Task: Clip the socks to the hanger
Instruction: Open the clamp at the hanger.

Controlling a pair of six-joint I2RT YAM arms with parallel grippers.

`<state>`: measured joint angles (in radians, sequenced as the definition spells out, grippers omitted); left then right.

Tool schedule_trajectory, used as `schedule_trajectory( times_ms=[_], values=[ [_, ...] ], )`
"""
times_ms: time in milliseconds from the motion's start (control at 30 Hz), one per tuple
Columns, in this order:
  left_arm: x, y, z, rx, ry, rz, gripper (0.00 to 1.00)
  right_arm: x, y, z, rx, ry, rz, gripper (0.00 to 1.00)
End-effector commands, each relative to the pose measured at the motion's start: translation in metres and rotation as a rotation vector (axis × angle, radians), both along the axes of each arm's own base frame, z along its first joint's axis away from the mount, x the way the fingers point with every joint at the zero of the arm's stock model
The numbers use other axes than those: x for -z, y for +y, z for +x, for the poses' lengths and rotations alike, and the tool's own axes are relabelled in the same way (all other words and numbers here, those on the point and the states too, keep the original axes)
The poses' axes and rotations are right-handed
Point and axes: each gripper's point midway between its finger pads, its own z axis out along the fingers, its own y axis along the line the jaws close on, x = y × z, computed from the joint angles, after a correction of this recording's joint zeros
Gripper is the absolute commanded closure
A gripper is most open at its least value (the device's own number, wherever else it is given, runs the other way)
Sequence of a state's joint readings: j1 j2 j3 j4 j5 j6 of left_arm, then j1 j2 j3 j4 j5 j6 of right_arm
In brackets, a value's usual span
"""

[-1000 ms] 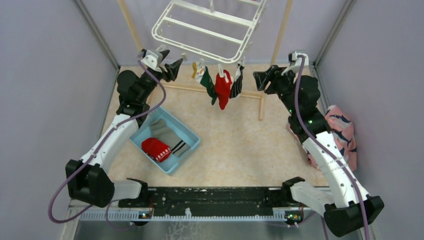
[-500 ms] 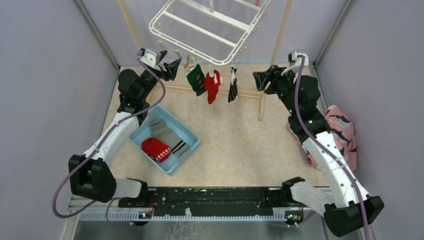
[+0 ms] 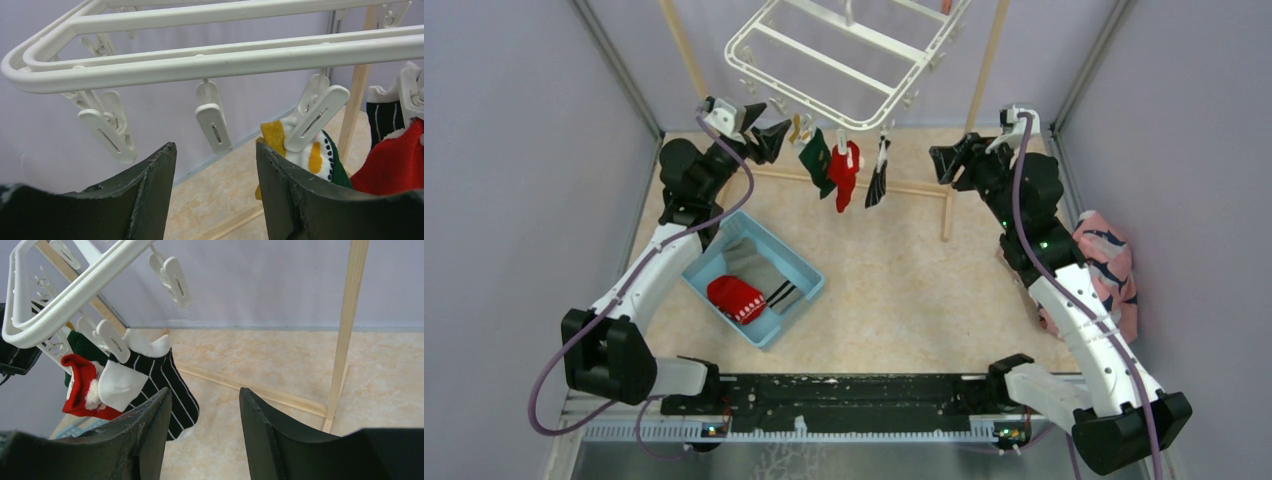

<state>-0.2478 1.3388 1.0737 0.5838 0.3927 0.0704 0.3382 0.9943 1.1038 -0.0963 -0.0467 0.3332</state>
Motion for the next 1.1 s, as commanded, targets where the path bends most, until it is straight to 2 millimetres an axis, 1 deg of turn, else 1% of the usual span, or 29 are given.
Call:
schedule_trajectory(
  times_ms=[0, 200, 500, 767, 900, 967, 1067],
  values=[
    [-0.018, -0.001, -0.003, 0.024, -0.059, -0.038, 0.35, -0.025, -0.001, -0.009, -0.006, -0.077, 0.031, 0.47],
    [-0.022, -0.003, 0.003, 0.032, -0.076, -0.074, 0.38, -0.025, -0.006, -0.012, 0.014, -0.076, 0.02, 0.47],
    [-0.025, -0.007, 0.012, 0.048, -0.074, -0.116, 0.44, -0.024, -0.008, -0.013, 0.02, -0.071, 0.013, 0.47],
    [-0.03, -0.007, 0.007, 0.056, -0.087, -0.129, 0.59, -0.02, -0.005, -0.011, 0.01, -0.064, 0.013, 0.47],
    [-0.034, -0.008, 0.002, 0.072, -0.091, -0.134, 0.63, -0.019, -0.003, -0.011, 0.002, -0.06, 0.015, 0.48],
    [-0.035, -0.01, 0.0, 0.085, -0.091, -0.132, 0.7, -0.02, -0.004, -0.012, 0.003, -0.059, 0.015, 0.48],
    [-0.033, -0.013, -0.001, 0.1, -0.084, -0.134, 0.91, -0.021, -0.004, -0.013, 0.002, -0.062, 0.016, 0.48]
  ],
)
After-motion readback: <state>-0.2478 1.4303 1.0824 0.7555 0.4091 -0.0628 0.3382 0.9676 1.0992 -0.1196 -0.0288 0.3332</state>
